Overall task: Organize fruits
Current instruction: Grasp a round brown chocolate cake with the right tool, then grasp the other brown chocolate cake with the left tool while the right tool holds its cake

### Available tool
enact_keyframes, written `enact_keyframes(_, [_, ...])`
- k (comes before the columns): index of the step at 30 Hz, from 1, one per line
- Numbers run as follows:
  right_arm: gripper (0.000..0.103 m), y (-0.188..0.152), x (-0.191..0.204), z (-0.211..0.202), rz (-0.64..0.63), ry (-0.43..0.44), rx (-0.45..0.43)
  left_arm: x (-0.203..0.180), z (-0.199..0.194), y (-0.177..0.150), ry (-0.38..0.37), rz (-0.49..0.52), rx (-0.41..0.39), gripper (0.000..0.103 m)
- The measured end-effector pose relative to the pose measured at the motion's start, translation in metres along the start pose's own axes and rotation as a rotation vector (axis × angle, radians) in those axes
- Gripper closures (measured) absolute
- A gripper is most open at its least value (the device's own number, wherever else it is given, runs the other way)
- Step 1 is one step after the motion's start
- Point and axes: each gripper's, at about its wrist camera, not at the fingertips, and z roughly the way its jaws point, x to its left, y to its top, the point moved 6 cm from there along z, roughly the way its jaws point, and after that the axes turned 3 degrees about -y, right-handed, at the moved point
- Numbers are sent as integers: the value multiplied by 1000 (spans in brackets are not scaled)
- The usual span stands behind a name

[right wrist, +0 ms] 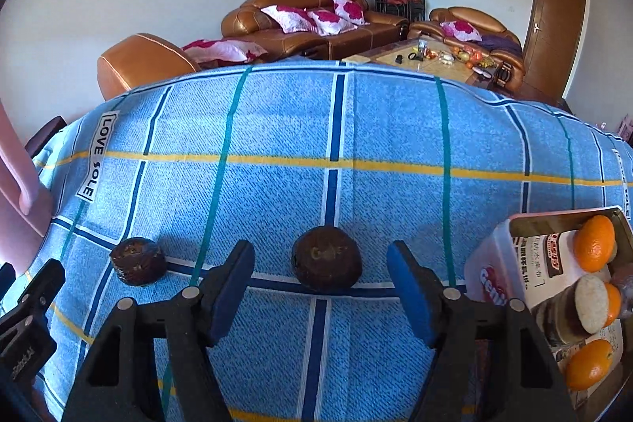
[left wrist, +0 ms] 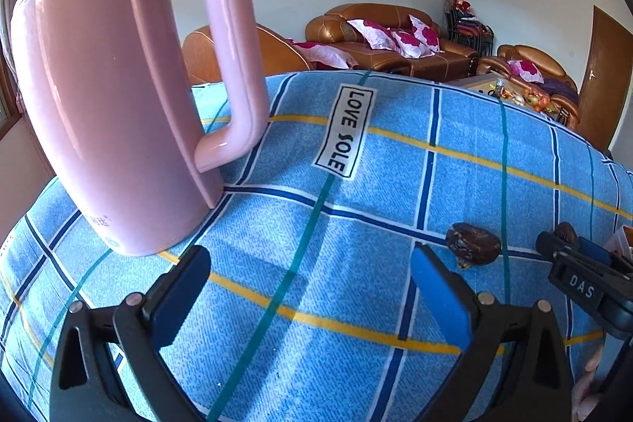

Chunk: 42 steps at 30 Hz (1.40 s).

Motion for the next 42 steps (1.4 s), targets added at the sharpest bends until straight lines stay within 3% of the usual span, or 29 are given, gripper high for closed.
enact_keyframes(5, [52, -3, 3, 3, -19, 0, 21, -6, 1, 0, -22, 13, 7, 0])
enact_keyframes(6, [63, -3, 4, 1, -26, 5, 18, -6, 0, 1, -25, 15, 5, 0])
enact_keyframes(12, [65, -12, 6, -14, -19, 51, -9, -8, -4, 1, -61, 26, -10, 0])
enact_keyframes(19, [65, -18, -1, -78, -14, -31, -285, -28, -15, 3, -156, 78, -53, 0])
enact_keyframes(22, [65, -24, -4, -99, -27, -68, -363, -42, -14, 1, -193, 102, -41, 3])
enact_keyframes(25, [64, -22, -12, -107, -29, -79, -393, -59, -9, 1, -226, 130, -4, 11])
enact_keyframes(32, [64, -23, -26, -101, 19, -46, -359, -91, 15, 10, -256, 159, 87, 24])
enact_keyframes(34, [64, -26, -25, -100, 21, -41, -350, -96, 22, 12, -248, 165, 94, 30])
enact_keyframes(36, [64, -27, -23, -98, 15, -38, -344, -99, 28, 8, -244, 177, 117, 43])
enact_keyframes(38, [64, -27, -21, -98, 7, -36, -340, -101, 34, 4, -264, 171, 162, 49])
enact_keyframes(40, [64, -26, -19, -96, -1, -32, -335, -101, 33, 5, -279, 163, 160, 50])
enact_keyframes(42, [64, -27, -18, -95, -4, -32, -332, -101, 32, 5, -288, 160, 157, 58])
